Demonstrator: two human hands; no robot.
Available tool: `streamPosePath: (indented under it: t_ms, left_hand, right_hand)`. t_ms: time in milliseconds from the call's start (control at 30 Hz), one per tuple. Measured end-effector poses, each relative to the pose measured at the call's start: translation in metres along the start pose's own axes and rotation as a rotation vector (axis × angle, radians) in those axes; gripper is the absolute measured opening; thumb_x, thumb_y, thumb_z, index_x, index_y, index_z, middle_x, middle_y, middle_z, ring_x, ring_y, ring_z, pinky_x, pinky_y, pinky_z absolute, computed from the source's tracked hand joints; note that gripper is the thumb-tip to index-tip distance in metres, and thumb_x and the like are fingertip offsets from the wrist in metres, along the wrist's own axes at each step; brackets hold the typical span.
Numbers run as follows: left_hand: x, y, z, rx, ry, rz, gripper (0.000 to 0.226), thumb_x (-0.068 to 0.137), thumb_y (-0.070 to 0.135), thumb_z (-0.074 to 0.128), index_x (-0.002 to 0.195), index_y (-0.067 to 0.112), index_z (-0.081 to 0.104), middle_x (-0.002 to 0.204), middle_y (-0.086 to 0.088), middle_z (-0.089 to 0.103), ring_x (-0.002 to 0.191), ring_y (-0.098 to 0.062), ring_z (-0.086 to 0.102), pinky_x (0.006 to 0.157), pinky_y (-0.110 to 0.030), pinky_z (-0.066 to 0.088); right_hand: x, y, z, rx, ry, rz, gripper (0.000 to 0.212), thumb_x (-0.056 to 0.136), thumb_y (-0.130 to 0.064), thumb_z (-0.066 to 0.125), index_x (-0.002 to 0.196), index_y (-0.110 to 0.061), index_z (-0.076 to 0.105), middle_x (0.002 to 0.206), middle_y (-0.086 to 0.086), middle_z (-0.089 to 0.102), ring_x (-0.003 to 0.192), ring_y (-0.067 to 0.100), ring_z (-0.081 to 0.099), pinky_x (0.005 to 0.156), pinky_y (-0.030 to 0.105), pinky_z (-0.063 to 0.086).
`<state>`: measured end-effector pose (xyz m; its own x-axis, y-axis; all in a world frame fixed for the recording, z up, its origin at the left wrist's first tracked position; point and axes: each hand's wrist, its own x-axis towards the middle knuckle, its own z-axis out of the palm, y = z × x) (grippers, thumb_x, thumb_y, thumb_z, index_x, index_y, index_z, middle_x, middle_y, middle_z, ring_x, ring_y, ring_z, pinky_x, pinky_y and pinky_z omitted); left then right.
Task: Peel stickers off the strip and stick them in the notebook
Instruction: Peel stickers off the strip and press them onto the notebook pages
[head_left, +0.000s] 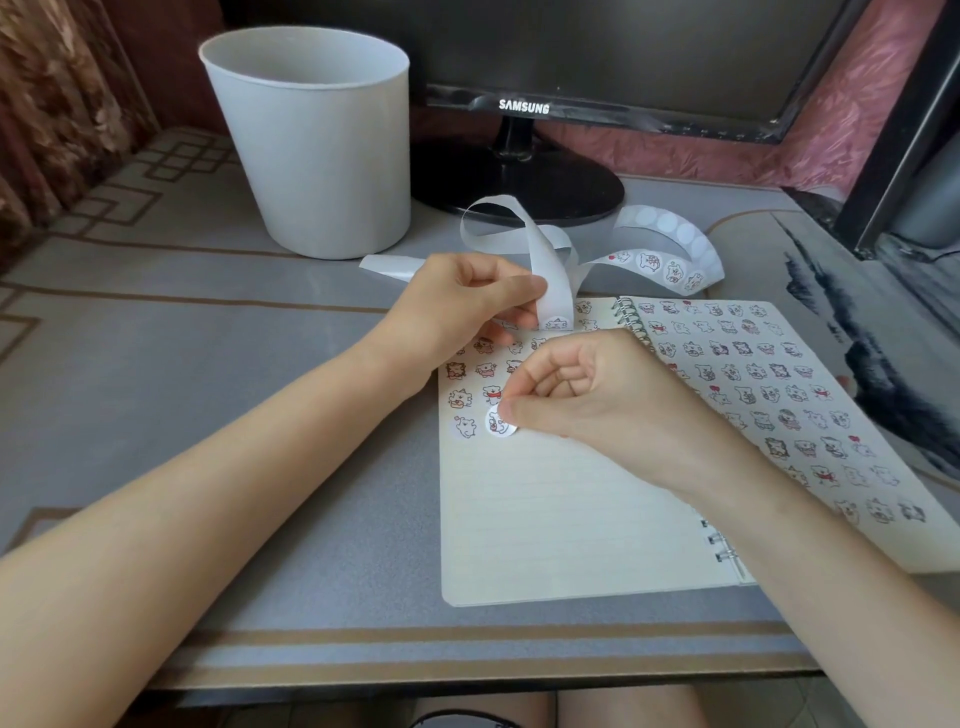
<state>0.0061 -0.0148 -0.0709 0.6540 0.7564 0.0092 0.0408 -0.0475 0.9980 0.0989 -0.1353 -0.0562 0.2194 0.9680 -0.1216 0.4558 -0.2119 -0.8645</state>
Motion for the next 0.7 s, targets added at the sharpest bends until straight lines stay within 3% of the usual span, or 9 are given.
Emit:
streamPosePath:
  t_ms: [233,467,700]
  left_hand:
    - [-0.0003,0.0,0.0006,0.008,0.002,0.002,0.017,0.089,0.013,0.064,0.072,0.01,0.065,0.064,0.003,0.064,0.064,-0.009,0.062,0.051,-0.015,0.047]
    - [-0.0003,0.0002,0.0002,0.009,0.001,0.003,0.017,0.089,0.012,0.063,0.072,0.009,0.064,0.064,0.002,0.064,0.062,-0.007,0.062,0.051,-0.015,0.047]
    - [-0.0005,0.0,0.0006,0.019,-0.002,0.009,0.017,0.089,0.012,0.063,0.073,0.008,0.064,0.062,0.002,0.064,0.057,-0.003,0.06,0.051,-0.014,0.047]
  right_hand:
    - [-0.0001,0.0013,0.0031,-0.022,0.025,-0.016,0.007,0.074,-0.012,0.076,0.071,-0.013,0.07,0.075,0.008,0.072,0.062,0.01,0.059,0.074,0.041,0.054]
    - [0.0,0.0037,0.0056,-0.015,0.023,-0.053,0.01,0.076,-0.006,0.074,0.071,-0.013,0.069,0.065,-0.003,0.067,0.055,0.001,0.053,0.057,0.018,0.046]
    - [0.0002,0.0043,0.0067,-0.008,0.028,-0.071,0.009,0.076,-0.005,0.073,0.072,-0.012,0.069,0.065,-0.003,0.066,0.051,-0.003,0.051,0.052,0.012,0.042]
